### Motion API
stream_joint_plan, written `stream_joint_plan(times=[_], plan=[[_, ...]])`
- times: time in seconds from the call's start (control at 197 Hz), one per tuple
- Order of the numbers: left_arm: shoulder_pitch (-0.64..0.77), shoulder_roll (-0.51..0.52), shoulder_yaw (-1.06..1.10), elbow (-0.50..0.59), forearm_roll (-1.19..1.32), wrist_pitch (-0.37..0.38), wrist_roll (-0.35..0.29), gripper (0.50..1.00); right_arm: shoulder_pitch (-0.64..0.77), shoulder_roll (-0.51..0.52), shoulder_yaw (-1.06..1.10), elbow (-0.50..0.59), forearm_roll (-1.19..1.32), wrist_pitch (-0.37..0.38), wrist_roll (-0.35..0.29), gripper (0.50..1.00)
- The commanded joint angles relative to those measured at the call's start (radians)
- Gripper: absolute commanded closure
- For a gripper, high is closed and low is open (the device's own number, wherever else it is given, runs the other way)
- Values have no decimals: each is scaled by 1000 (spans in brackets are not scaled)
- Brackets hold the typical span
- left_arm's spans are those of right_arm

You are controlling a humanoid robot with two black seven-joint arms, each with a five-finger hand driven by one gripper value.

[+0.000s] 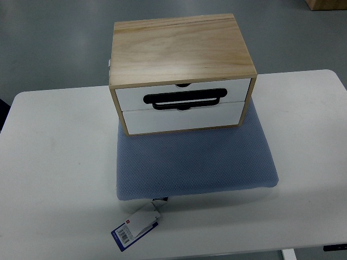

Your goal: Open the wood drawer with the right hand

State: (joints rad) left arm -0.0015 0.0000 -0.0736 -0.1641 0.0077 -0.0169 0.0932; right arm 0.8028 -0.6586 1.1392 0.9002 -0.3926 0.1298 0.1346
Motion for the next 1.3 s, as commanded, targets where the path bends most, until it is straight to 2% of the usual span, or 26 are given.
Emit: stream_joint_plan(times=[0.0,0.036,0.092,0.097,0.107,0.244,0.315,0.366,0.371,0.382,0.514,0.667,0.733,0.738,0.921,1.079,1.13,1.135,1.145,1.262,1.267,1.297], plan=[[0,0,0,0,0,0,-1,500,67,-7,-33,14,4,57,0,572],[0,0,0,0,0,0,0,500,87,-6,-47,23,4,85,-3,572],[0,0,0,0,0,0,0,500,87,-6,-47,23,4,85,-3,572],[0,0,0,0,0,0,-1,500,107,-4,-56,40,1,118,-7,572],[0,0,0,0,0,0,-1,500,110,-4,-56,45,-2,126,-9,572],[0,0,0,0,0,0,-1,500,147,2,-67,91,-49,183,-38,572],[0,0,0,0,0,0,0,500,167,-6,-72,106,-78,237,-47,572],[0,0,0,0,0,0,0,500,167,-6,-72,106,-78,237,-47,572],[0,0,0,0,0,0,-1,500,173,-12,-88,127,-81,279,-52,572],[0,0,0,0,0,0,-1,500,174,-15,-94,134,-81,289,-52,572],[0,0,0,0,0,0,-1,500,219,-108,-222,232,-81,347,-46,572],[0,0,0,0,0,0,0,500,343,-165,-440,364,-81,364,-43,572],[0,0,0,0,0,0,0,500,351,-170,-450,373,-81,364,-43,572],[0,0,0,0,0,0,-1,500,387,-199,-502,420,-83,369,-43,572],[0,0,0,0,0,0,0,500,564,-226,-751,536,-118,398,-47,572],[0,0,0,0,0,0,0,500,710,-226,-967,594,-134,406,-52,572],[0,0,0,0,0,0,0,500,710,-226,-967,594,-134,406,-52,572],[0,0,0,0,0,0,-1,500,760,-213,-1031,595,-149,401,-56,572],[0,0,0,0,0,0,-1,500,769,-210,-1045,595,-152,399,-56,572],[0,0,0,0,0,0,0,500,811,-188,-1113,594,-172,390,-79,572],[0,0,0,0,0,0,-1,500,844,-165,-1162,594,-176,384,-107,572],[0,0,0,0,0,0,-1,500,857,-159,-1181,594,-177,378,-119,572]])
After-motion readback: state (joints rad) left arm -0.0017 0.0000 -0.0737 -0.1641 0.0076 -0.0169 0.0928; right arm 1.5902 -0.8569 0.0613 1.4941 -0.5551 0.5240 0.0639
